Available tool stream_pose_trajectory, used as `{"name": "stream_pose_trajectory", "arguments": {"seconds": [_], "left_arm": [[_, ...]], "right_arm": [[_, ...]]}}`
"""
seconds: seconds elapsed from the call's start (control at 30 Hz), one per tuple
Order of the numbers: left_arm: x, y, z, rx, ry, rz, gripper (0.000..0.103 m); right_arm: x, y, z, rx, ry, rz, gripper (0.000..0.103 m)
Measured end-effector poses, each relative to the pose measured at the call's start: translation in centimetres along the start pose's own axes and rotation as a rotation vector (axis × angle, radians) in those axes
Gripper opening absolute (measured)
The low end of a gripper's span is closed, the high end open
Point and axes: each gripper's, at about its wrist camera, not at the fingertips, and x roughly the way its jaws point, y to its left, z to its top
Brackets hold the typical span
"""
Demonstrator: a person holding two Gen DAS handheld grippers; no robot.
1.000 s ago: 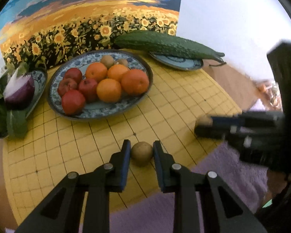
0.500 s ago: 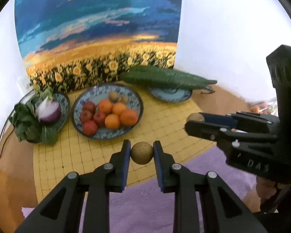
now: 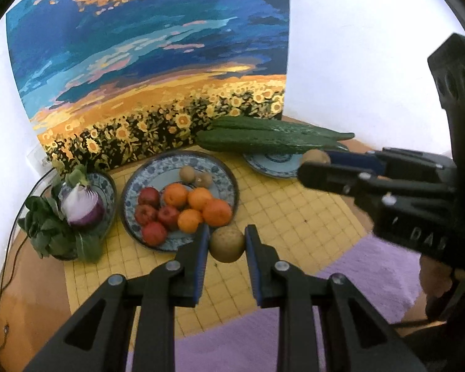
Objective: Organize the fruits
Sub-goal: 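Carry both kiwis over the plate and lower them among the fruit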
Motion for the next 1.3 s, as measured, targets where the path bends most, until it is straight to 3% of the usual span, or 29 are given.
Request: {"name": "stream_pose_trajectory", "arguments": {"seconds": [0.17, 0.3, 0.53, 0.8, 1.3], "left_arm": [[2.1, 2.0, 1.1, -0.012, 0.004, -0.012, 0.024], [3.3, 3.6, 1.6, -0.061, 0.002, -0.055, 0.024], [4.8, 5.6, 2.8, -0.124, -0.012, -0.155, 0.024], [8.0, 5.4, 4.6, -0.101, 0.044, -0.105, 0.024], [13.2, 6.1, 6.6, -0.086, 0.144, -0.101, 0.024]], "right_arm": [[1.7, -1.1, 0.8, -0.001, 0.011, 0.029, 0.027], [3.5, -1.3, 1.1, 0.001, 0.042, 0.1, 0.027], [6.9, -2.1, 1.3, 0.027, 0.088, 0.146, 0.027], [9.9, -3.5, 1.3, 0.077, 0.113, 0.129, 0.027], [14.6, -4.7, 1.7, 0.122, 0.157, 0.177, 0.027]]}}
